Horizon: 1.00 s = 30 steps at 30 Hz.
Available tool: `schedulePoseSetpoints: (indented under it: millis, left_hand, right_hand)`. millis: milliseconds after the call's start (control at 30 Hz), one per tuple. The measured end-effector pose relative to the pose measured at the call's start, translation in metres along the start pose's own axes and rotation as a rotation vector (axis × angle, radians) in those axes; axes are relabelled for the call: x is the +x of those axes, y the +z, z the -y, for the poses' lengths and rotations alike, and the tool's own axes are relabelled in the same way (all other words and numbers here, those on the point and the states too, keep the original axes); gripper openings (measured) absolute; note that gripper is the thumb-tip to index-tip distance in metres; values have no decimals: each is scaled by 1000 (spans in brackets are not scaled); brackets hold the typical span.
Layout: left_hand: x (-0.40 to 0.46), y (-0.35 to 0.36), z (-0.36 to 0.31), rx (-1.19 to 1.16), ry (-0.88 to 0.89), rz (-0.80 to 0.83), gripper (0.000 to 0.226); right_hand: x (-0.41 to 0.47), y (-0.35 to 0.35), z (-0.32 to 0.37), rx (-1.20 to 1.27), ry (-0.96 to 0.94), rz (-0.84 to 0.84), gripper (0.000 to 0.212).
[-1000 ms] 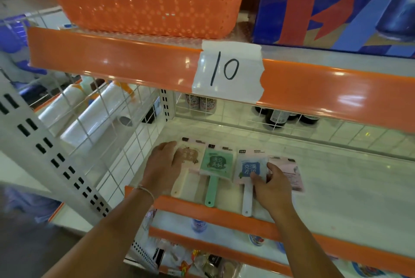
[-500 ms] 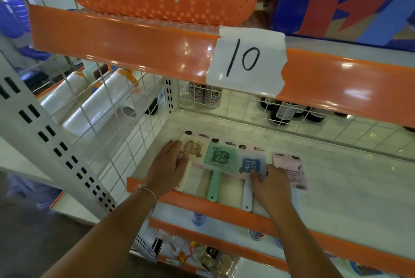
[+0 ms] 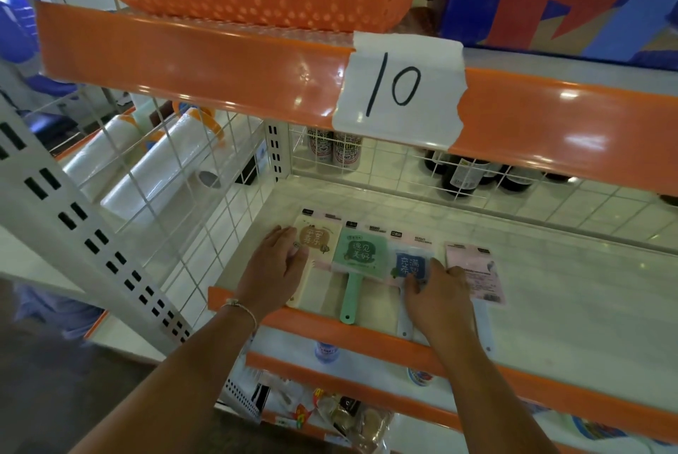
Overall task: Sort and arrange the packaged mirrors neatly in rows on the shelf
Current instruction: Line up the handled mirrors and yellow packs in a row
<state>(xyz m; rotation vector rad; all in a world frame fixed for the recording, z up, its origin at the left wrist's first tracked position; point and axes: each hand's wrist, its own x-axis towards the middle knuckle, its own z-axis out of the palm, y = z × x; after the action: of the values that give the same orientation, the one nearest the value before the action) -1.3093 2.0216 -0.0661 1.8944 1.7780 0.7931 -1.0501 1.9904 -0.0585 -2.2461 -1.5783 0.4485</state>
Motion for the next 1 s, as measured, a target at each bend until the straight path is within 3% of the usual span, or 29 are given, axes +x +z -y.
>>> schedulePoseSetpoints:
  millis: [433, 567, 733, 867, 1000]
  left_hand:
    - [-2, 0, 2, -31, 36, -37, 53]
    - [-5, -3, -5, 6, 122, -103, 67]
    - [-5, 4, -36, 4, 242, -114, 58]
    - [-9, 14, -64, 8, 314, -53, 57]
    - [-18, 27, -83, 30, 401, -33, 51]
  right_hand:
    - [-1, 0, -5, 20, -45, -16, 28]
    - [1, -7, -9, 61, -49, -71, 34]
    - [10, -28, -25, -112, 60, -147, 48]
    - [17, -43, -38, -107, 258, -96, 60]
    - [24, -46, -43, -73, 257, -43, 65]
